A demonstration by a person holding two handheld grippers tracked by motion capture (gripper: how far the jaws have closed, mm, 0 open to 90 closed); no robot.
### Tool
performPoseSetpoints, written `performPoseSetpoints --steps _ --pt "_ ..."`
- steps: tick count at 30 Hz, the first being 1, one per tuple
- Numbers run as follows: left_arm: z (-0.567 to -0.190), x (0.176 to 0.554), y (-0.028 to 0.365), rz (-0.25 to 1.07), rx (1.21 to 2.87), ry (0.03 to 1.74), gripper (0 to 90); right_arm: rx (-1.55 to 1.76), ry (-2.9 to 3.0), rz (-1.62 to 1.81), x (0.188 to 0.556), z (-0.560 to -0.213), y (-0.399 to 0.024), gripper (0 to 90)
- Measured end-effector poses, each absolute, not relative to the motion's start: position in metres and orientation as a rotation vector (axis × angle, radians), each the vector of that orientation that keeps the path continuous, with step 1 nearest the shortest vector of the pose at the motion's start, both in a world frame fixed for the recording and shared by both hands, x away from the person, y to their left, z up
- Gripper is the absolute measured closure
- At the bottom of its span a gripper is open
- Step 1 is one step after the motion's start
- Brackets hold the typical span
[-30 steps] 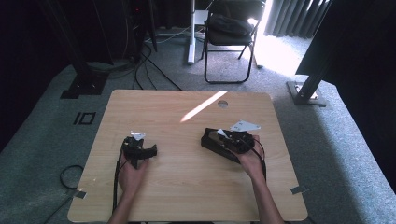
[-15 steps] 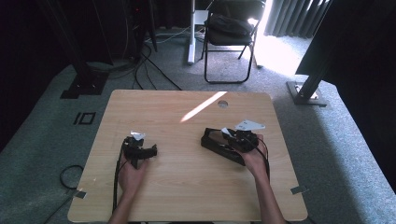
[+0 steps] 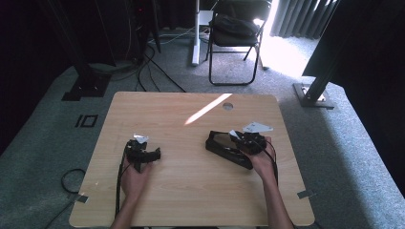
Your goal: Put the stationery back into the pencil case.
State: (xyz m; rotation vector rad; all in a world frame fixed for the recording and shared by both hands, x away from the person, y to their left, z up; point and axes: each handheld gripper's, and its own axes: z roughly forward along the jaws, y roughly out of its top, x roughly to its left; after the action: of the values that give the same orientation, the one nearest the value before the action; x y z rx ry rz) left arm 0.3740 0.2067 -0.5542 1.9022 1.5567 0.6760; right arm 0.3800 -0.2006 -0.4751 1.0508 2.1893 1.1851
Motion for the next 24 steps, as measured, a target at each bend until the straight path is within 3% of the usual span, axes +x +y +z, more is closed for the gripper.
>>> performPoseSetpoints --steps 17,24 --pt "-0.554 0.374 0.207 0.676 1.904 1.556 13.3 1.068 2.273 1.1 0.385 -0.49 -0.198 69.8" --pt "-0.554 0.374 0.207 0.675 1.904 1.555 13.3 1.059 2.275 1.111 0.383 -0.488 -0.196 62.8"
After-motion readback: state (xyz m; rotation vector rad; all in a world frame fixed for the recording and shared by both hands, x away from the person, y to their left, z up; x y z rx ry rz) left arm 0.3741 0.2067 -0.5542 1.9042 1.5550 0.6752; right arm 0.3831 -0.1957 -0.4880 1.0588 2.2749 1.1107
